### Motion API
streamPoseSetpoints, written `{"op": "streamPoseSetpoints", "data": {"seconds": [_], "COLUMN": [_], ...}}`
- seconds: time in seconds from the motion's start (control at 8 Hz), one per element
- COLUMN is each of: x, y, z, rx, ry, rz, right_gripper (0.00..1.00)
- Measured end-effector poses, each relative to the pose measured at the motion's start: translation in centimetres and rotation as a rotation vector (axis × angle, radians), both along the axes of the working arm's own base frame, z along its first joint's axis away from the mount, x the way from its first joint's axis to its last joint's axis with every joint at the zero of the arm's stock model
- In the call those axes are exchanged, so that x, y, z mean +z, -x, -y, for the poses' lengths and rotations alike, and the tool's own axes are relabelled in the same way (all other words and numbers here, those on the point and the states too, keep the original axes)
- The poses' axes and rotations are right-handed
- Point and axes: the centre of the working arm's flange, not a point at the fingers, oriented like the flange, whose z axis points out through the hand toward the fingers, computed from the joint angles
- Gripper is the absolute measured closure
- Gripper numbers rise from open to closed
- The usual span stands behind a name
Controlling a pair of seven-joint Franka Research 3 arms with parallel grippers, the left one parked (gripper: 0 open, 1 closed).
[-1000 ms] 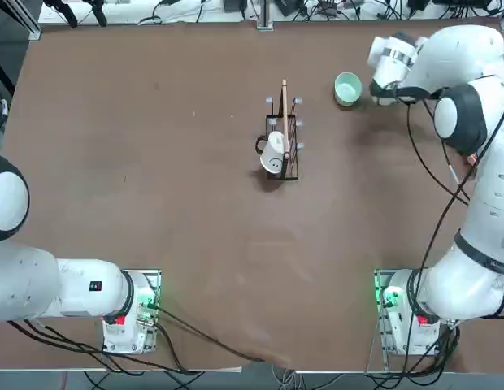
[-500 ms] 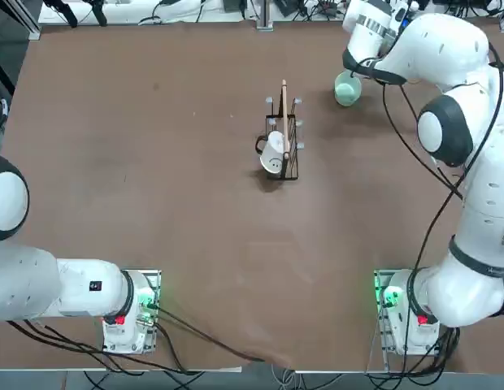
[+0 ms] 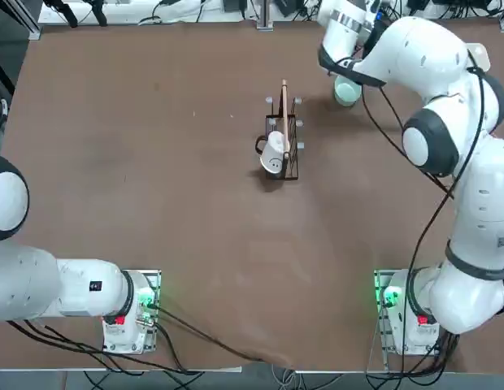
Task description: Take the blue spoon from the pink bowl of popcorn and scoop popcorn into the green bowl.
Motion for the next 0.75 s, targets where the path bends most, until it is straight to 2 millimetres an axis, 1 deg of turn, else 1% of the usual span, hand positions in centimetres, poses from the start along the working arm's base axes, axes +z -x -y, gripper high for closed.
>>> {"op": "streamPoseSetpoints", "data": {"seconds": [0.12,0.25,0.5,0.75], "x": [1.1,1.2,-0.1,-1.0], "y": [0.2,0.8,2.0,2.5], "z": [-2.6,-5.0,-8.8,-12.4], "rx": [0.028,0.054,0.120,0.214], "ry": [-0.019,-0.031,-0.041,-0.081], "rz": [0.005,0.004,-0.003,0.014], "right_gripper": [0.87,0.87,0.87,0.87]}}
